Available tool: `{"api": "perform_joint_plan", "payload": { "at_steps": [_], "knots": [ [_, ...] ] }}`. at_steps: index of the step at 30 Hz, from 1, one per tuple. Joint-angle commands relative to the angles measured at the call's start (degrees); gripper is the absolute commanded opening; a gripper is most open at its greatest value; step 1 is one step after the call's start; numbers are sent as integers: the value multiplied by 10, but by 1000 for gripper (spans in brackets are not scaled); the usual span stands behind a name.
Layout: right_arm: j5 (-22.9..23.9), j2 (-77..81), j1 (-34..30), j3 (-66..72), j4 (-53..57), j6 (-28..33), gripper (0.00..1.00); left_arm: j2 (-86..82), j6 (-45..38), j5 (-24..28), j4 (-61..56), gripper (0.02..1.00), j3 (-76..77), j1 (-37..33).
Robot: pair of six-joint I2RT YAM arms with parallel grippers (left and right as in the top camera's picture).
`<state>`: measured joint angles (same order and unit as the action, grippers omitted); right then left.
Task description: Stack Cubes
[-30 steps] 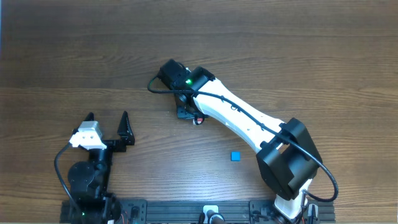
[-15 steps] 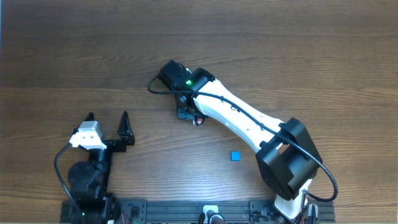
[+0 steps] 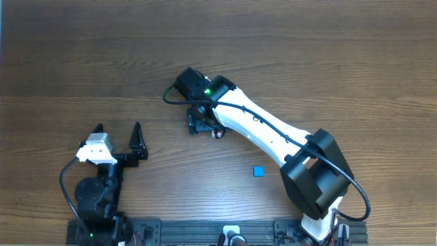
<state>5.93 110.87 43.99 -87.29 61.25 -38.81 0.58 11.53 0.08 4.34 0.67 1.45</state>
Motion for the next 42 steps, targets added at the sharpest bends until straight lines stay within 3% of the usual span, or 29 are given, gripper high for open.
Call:
{"api": "perform_joint_plan", "payload": {
  "at_steps": [1,14,21,28,42],
  "knots": [
    [-5,-3,5,3,1,-1,993,-4,-8,6,0,1000,-3,-3],
    [-1,-124,38,34,99,5,991,-4,-8,5,0,1000,-3,-3],
    [-5,-187,48,177,47,-43,991,-4,-8,6,0,1000,-3,-3],
    [-49,-277,39,372,-92,-55,991,-4,-8,6,0,1000,-3,-3],
    [-47,-277,-4,440,-124,-90,993,-4,-8,5,0,1000,-3,-3]
  ]
}}
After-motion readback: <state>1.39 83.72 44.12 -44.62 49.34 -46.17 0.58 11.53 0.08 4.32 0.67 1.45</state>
